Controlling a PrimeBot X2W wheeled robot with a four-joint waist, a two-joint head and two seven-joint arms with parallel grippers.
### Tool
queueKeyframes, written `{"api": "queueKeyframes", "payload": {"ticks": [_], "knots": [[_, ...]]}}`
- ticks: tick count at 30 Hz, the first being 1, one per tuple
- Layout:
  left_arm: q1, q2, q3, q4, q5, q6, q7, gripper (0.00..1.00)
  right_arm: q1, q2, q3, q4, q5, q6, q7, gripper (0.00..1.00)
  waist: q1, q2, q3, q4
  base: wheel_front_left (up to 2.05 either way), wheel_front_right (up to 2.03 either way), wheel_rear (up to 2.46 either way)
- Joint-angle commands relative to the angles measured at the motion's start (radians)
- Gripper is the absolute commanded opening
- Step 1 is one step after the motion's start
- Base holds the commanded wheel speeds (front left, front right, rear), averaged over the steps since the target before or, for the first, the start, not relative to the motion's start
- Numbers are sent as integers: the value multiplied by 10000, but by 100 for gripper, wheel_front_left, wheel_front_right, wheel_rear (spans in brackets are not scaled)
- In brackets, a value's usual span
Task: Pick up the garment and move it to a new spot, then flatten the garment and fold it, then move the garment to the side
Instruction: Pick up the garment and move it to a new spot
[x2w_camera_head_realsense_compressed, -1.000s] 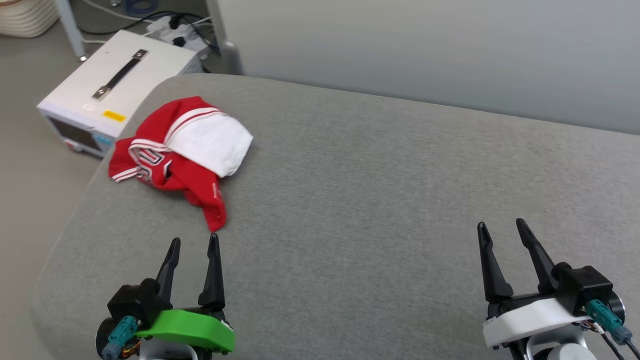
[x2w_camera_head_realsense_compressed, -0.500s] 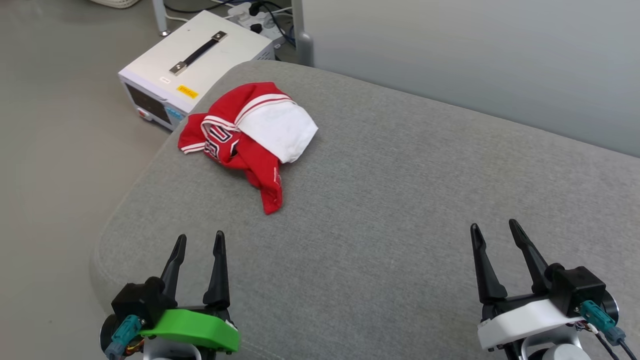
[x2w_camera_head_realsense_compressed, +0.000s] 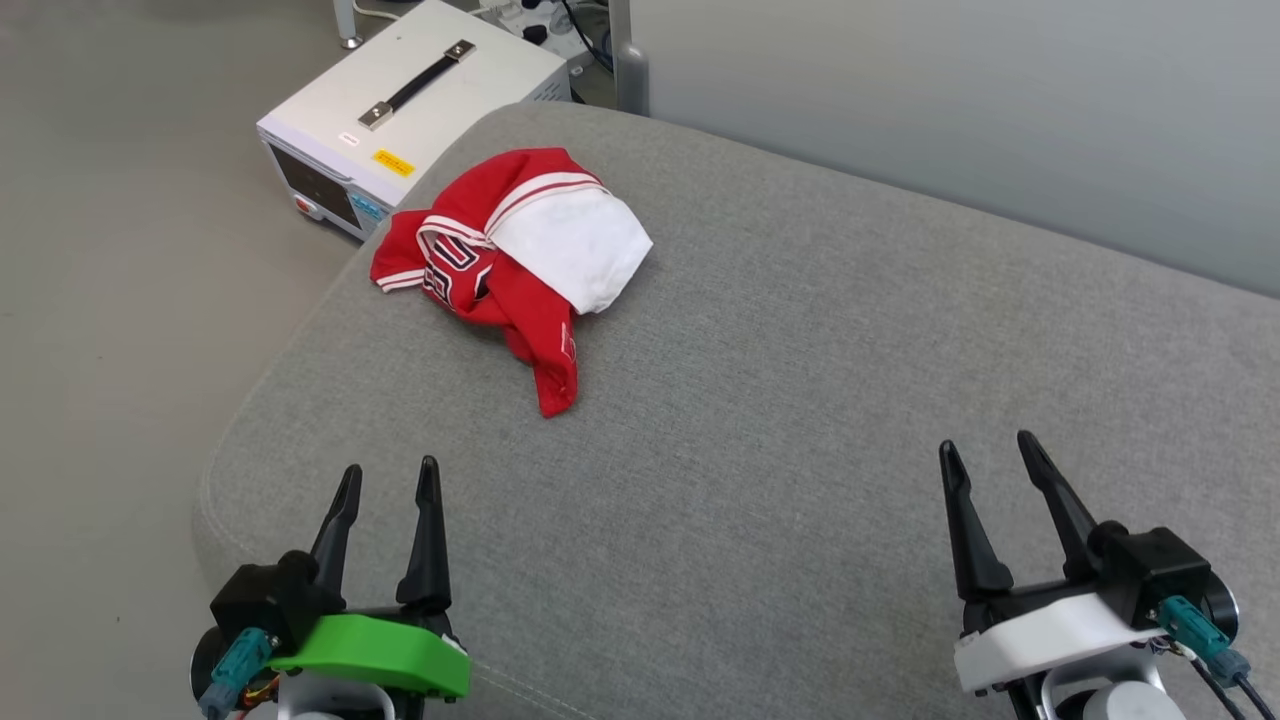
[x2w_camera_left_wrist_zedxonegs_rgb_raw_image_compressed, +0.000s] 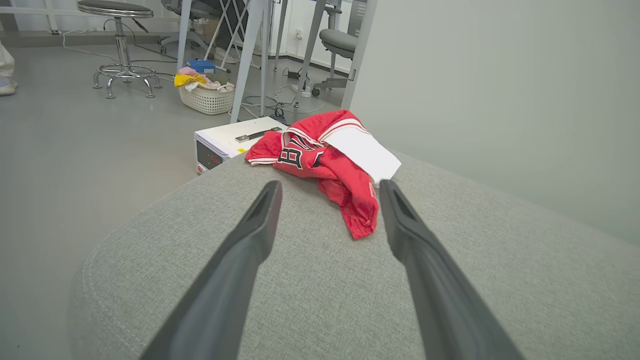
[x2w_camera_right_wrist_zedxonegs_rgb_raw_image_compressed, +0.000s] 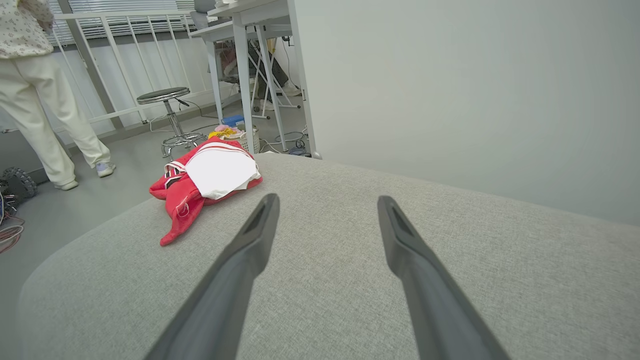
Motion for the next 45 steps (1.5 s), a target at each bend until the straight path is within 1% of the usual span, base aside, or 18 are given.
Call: {"api": "queueKeyframes", "payload": {"ticks": [1,4,8,12,14,16,18,19,22,26,28,32,34,38,39,40,43,45], "knots": [[-246,-32,29,-16,90,10,-55,100,-264,-20,-3,-107,-101,-7,-61,100,0,0,318,-180,0,0,0],[-597,-32,148,354,170,-9,-55,100,-431,-20,-3,-275,-252,-7,-61,100,0,0,771,-427,0,0,0],[-1515,110,205,1243,469,-193,-55,100,-765,-20,66,-539,-473,-7,-61,100,0,0,1492,-811,0,0,0],[-3122,816,22,2660,538,-360,78,100,-1137,-20,241,-758,-619,-7,-61,100,0,0,2277,-1314,0,0,0],[-3868,1174,-145,3169,492,-417,449,100,-1271,-20,313,-837,-693,-7,-61,100,0,0,2569,-1531,0,0,0],[-4675,1615,-383,3711,397,-461,1034,100,-1426,-20,386,-922,-761,-7,-61,100,0,0,2895,-1768,0,0,0],[-5473,2041,-701,4138,129,-486,1617,100,-1571,-20,434,-994,-815,-7,-61,100,0,0,3209,-2006,0,0,0],[-5885,2307,-1051,4294,-76,-490,1928,100,-1645,-20,439,-1023,-842,-7,-61,100,0,0,3347,-2112,0,0,0],[-6845,3086,-1937,4608,-1049,-494,2819,100,-1837,-20,480,-1089,-869,-7,-61,100,0,0,3749,-2436,0,0,0],[-7752,4114,-3025,4934,-2192,-496,3848,100,-2027,-20,551,-1134,-880,-7,-61,100,0,0,4170,-2774,0,0,0],[-8097,4522,-3475,5053,-2637,-496,4176,100,-2094,-20,567,-1148,-878,-7,-61,100,0,0,4341,-2908,0,0,0],[-8590,4964,-4082,5583,-3474,-497,4846,100,-2208,-20,573,-1174,-885,-7,-61,100,0,0,4599,-3087,0,0,0],[-8751,5131,-4371,5937,-3634,-497,5038,100,-2255,-20,598,-1174,-882,-7,-61,100,0,0,4680,-3157,0,0,0],[-8845,5119,-4791,6501,-4059,-497,5121,100,-2288,-20,626,-1118,-873,-7,-61,100,0,0,4705,-3239,0,0,0],[-8841,5140,-4883,6591,-4155,-497,5108,80,-2288,-20,628,-1097,-871,-7,-61,100,0,0,4694,-3251,0,0,0],[-8838,5173,-5014,6657,-4252,-497,5031,0,-2287,-20,623,-1066,-870,-7,-61,100,0,0,4670,-3261,0,0,0],[-8742,5167,-5250,6763,-4634,-498,4780,0,-2248,-20,570,-964,-873,-7,-61,100,0,0,4511,-3229,0,0,0],[-8704,5204,-5311,6861,-4800,-498,4432,0,-2217,-20,521,-900,-890,-7,-61,100,0,0,4344,-3181,0,0,0]]}}
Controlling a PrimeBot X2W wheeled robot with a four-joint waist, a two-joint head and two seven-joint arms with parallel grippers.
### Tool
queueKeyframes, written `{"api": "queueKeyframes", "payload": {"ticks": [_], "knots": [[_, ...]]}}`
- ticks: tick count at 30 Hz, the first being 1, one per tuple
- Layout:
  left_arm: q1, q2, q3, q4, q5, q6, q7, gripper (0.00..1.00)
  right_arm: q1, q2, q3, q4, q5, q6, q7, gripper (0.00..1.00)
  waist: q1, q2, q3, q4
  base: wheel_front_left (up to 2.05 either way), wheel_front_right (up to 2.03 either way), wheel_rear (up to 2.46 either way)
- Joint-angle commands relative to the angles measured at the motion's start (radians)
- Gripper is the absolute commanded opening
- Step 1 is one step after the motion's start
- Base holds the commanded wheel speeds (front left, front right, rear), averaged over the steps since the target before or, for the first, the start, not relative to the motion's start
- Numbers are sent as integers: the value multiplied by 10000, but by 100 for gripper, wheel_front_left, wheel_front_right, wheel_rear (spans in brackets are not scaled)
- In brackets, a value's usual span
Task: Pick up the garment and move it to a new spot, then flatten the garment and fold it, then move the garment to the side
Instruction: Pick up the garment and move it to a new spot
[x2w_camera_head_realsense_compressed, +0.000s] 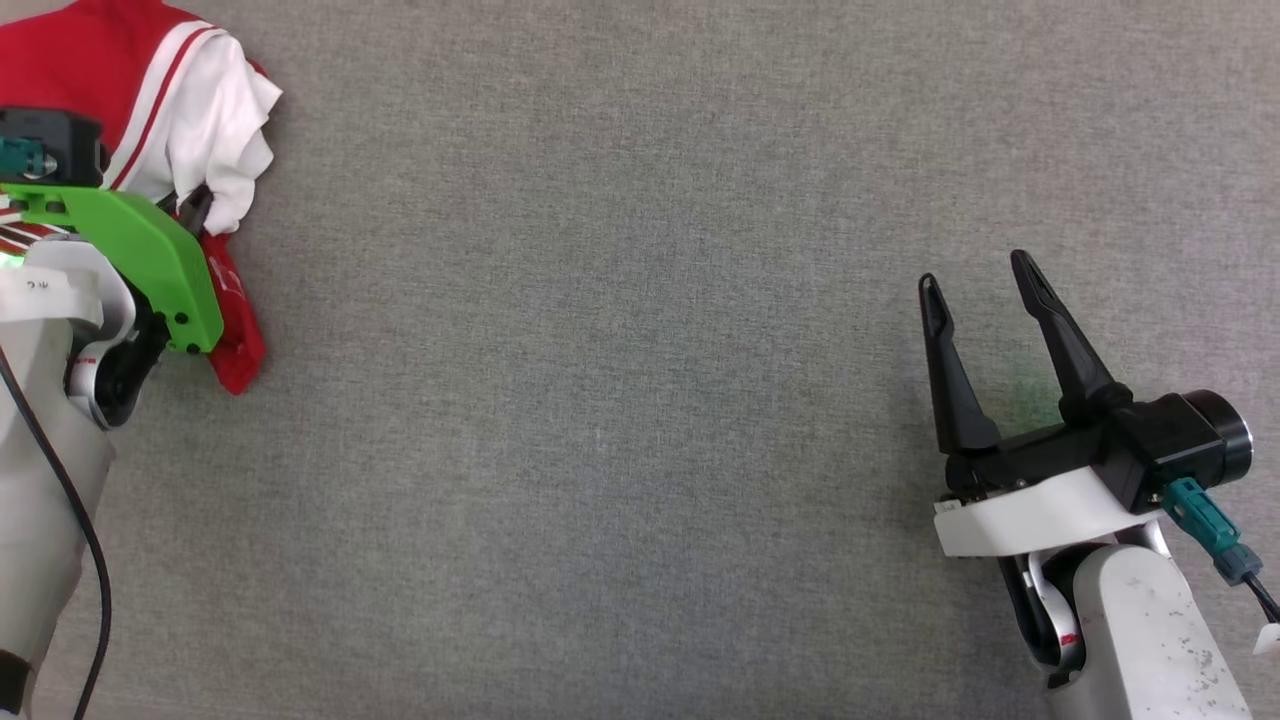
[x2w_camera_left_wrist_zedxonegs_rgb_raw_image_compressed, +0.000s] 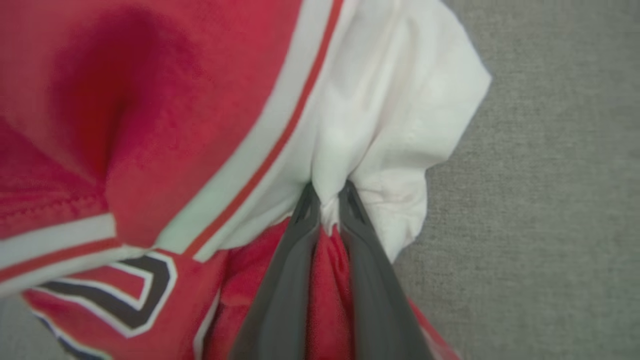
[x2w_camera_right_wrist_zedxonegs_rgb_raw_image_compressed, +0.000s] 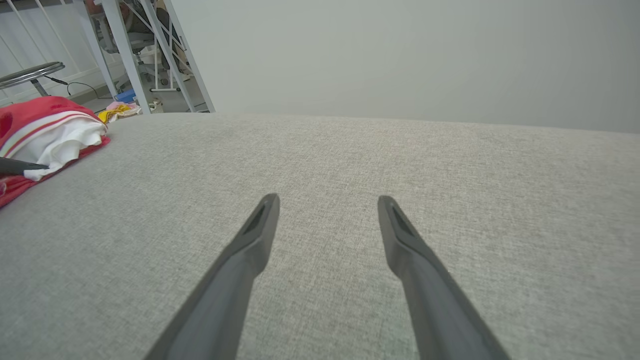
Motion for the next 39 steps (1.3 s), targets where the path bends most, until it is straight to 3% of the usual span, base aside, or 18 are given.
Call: {"api": "queueKeyframes", "payload": {"ticks": [1,12,19,25,26,28,34,38,39], "knots": [[243,-167,-215,180,-111,-30,-139,0,-55,-29,-24,51,-99,-7,-61,100,-1,-1,-275,112,0,0,0],[449,-10,-149,-366,-527,-30,-2423,0,538,-29,-186,479,169,-7,-61,100,-1,-1,-2197,416,0,0,0],[456,-392,-598,-1765,-44,267,-2638,0,1085,-29,-334,673,415,-7,-61,100,-1,-1,-3338,397,0,0,0],[1009,-1264,-1295,-3332,19,685,-2042,0,1374,-29,-748,693,533,-7,-61,100,-1,-1,-3972,66,0,0,0],[1394,-1970,-1735,-3879,1,944,-1817,0,1436,-29,-981,651,501,-7,-61,100,-1,-1,-4123,-232,0,0,0],[1634,-2510,-2048,-4036,32,1136,-1767,0,1466,-29,-1147,616,480,-7,-61,100,-1,-1,-4176,-457,0,0,0],[2157,-4224,-3142,-3451,320,1498,-1772,0,1424,-29,-1498,611,418,-7,-61,100,-1,-1,-4203,-1253,0,0,0],[2388,-5085,-3857,-2611,378,1343,-1842,0,1448,-29,-1551,640,418,-7,-61,100,-1,-1,-4216,-1705,0,0,0],[2414,-5184,-4051,-2433,410,1282,-1846,47,1452,-29,-1542,649,422,-7,-61,100,-1,-1,-4213,-1775,0,0,0]]}}
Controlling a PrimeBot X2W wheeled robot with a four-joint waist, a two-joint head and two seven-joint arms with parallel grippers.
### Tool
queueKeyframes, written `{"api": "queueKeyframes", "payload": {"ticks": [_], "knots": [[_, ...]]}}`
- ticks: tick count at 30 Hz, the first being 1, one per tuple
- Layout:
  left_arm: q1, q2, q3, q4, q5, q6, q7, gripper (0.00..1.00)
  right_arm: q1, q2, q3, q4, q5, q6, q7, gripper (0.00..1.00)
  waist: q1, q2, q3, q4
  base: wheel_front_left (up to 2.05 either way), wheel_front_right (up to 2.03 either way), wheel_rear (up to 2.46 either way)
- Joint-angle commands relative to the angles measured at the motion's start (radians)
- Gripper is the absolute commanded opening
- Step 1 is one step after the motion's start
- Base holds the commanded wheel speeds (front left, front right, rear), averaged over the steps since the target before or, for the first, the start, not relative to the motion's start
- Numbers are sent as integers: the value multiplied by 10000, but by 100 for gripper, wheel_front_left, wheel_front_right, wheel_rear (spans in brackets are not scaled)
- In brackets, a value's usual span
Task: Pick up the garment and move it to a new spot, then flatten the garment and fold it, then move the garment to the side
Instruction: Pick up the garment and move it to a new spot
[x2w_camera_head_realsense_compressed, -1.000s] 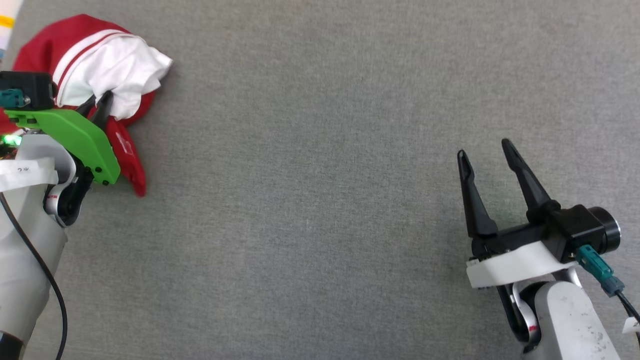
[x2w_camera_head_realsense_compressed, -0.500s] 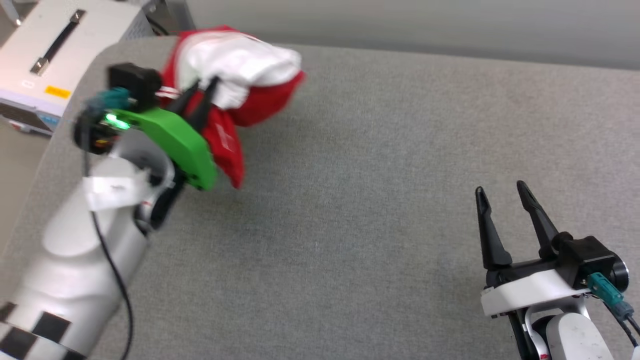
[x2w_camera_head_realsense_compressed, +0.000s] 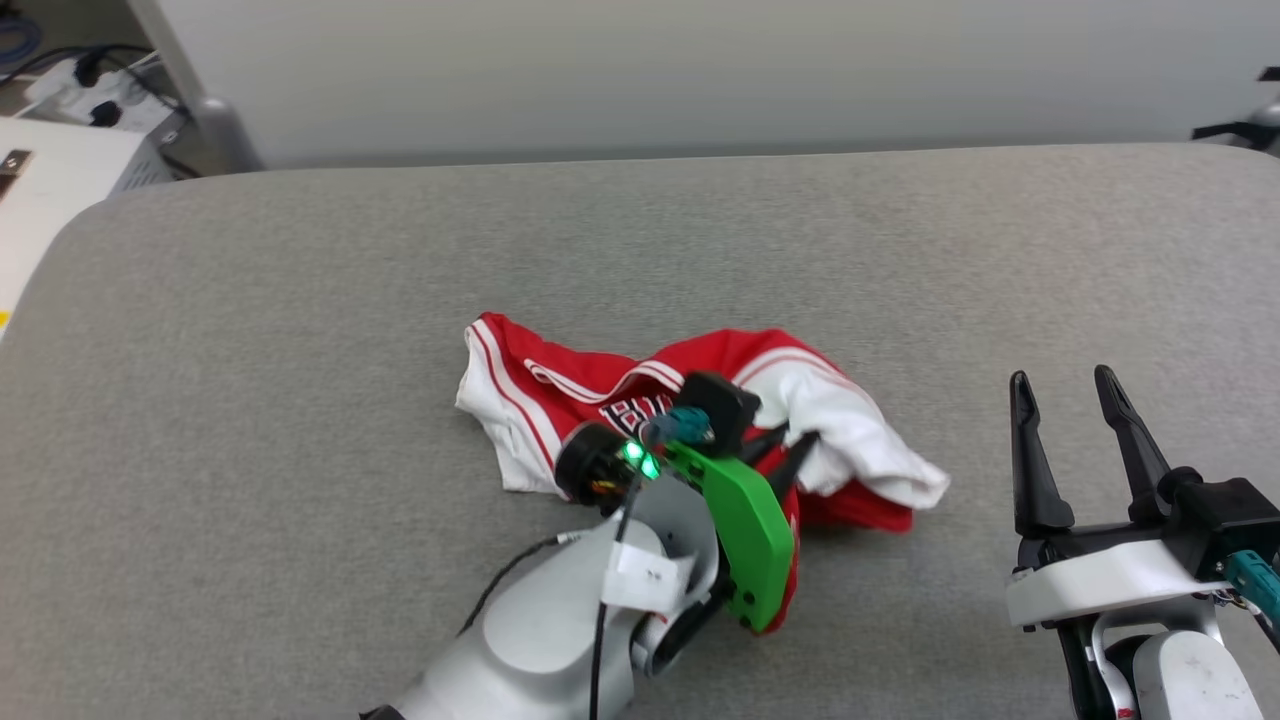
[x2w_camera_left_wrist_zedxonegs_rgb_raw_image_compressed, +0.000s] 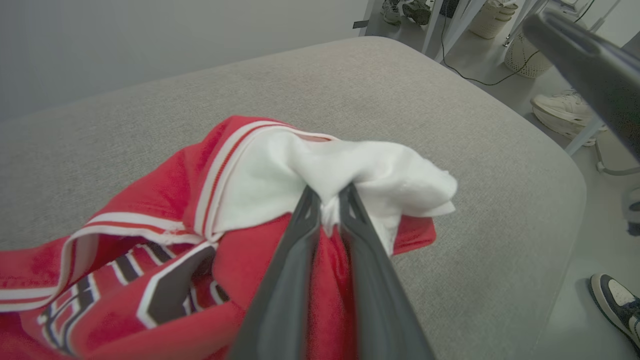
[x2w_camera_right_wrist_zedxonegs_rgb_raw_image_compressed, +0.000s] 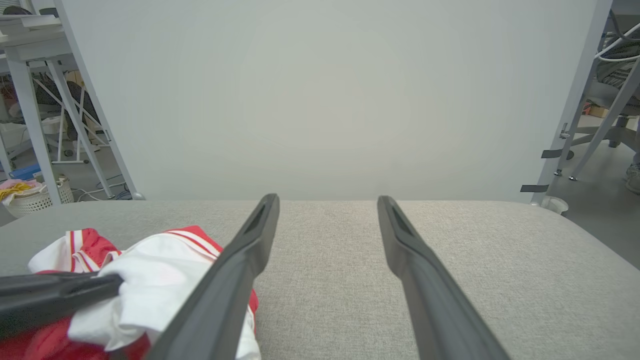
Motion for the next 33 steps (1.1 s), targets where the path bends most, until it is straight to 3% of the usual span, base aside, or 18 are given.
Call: {"api": "queueKeyframes", "payload": {"ticks": [1,8,13,17,23,28,33], "knots": [[171,-51,-197,228,56,-114,-46,100,68,-18,31,14,-10,-7,-59,100,1,-1,-55,-498,0,0,0],[121,-195,-878,756,-190,-475,-530,100,177,-18,41,106,98,-7,-59,100,1,-1,-105,-461,0,0,0],[-208,-197,-579,978,-331,-421,-1458,100,278,-18,-23,239,134,-7,-59,100,1,-1,-361,10,0,0,0],[-458,210,-206,1034,-159,-356,-2170,100,413,-18,37,253,118,-7,-59,100,1,-1,-623,442,0,0,0],[-101,1451,932,324,173,148,-2601,100,728,-18,58,257,29,-7,-59,100,1,-1,-999,987,0,0,0],[1517,2380,2770,-1631,705,584,-2616,100,972,-18,190,204,16,-7,-59,100,1,-1,-1153,1211,0,0,0],[3628,2575,4293,-2980,1232,705,-2618,100,1168,-18,262,213,69,-7,-59,100,1,-1,-1198,1308,0,0,0]]}}
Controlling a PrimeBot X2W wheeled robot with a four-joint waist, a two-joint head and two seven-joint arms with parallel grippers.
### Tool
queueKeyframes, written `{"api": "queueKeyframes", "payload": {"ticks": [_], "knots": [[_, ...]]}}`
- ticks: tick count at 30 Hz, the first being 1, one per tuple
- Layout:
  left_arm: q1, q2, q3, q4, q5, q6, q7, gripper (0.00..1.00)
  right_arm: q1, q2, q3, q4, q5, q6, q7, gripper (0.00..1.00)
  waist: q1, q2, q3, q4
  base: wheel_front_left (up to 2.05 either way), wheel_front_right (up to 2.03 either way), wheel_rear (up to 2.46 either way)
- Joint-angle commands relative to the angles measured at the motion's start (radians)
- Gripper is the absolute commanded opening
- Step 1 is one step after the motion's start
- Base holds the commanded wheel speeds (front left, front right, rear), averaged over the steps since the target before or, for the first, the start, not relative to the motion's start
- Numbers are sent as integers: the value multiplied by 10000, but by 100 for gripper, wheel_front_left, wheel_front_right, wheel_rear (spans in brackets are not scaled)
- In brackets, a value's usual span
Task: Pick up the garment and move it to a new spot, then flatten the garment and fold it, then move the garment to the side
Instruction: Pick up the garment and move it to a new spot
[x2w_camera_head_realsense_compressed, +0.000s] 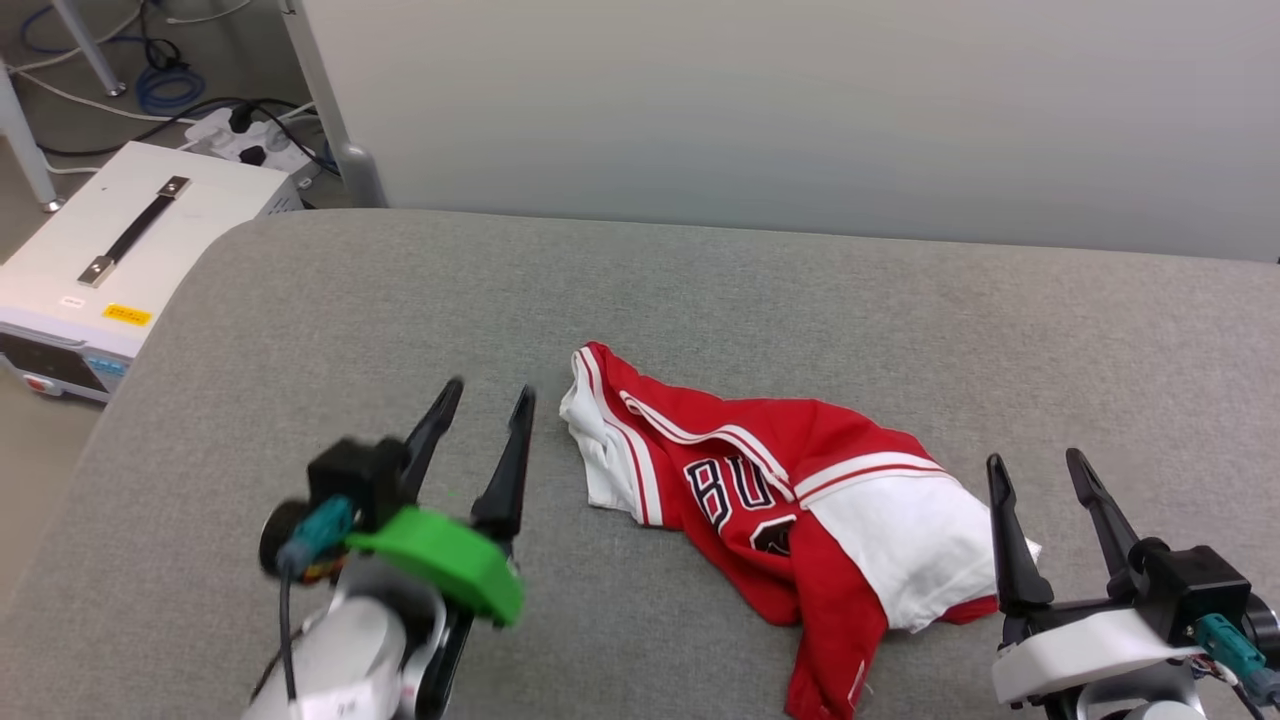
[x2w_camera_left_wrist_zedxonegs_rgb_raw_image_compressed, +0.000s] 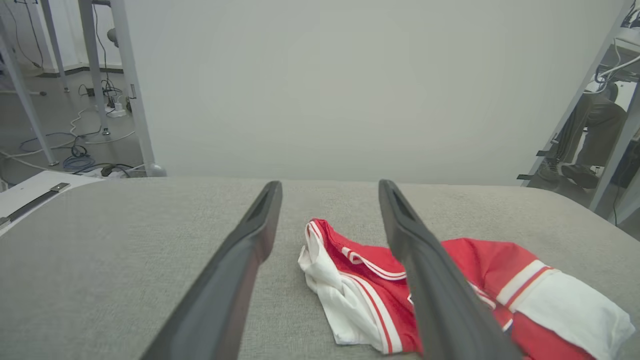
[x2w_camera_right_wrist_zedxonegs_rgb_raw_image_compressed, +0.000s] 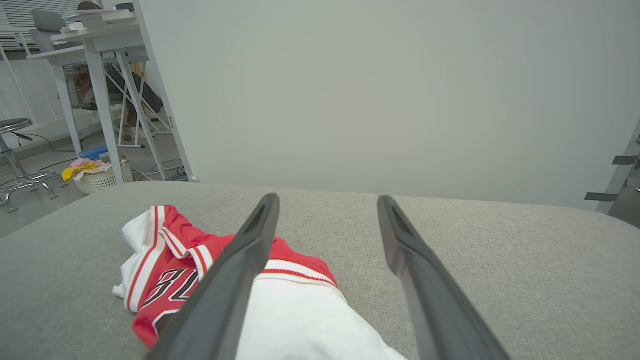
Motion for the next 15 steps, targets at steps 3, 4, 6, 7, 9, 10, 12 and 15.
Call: {"api": "queueKeyframes", "payload": {"ticks": [3,4,6,7,9,10,12,15], "knots": [[1172,-223,662,-492,565,-34,-57,100,221,-24,136,38,42,-7,-59,100,1,0,-51,77,0,0,0],[1401,-314,808,-599,720,-64,-57,100,238,-24,161,47,47,-7,-59,100,1,0,-52,83,0,0,0],[1837,-594,1168,-817,974,-149,-57,100,262,-24,188,59,58,-7,-59,100,1,0,-49,95,0,0,0],[2030,-746,1356,-914,1115,-223,-57,100,265,-24,194,64,66,-7,-59,100,1,0,-41,103,0,0,0],[2251,-927,1585,-977,1371,-354,-58,100,264,-24,199,67,78,-7,-59,100,1,0,-30,118,0,0,0],[2336,-1047,1728,-1004,1502,-434,-58,100,267,-24,200,69,80,-7,-59,100,1,0,-23,139,0,0,0],[2398,-1205,1906,-1017,1753,-630,-58,100,263,-24,211,70,63,-7,-59,100,1,0,7,168,0,0,0],[2346,-1353,2065,-928,2145,-902,-58,100,228,-24,215,74,-31,-7,-59,100,1,0,67,231,0,0,0]]}}
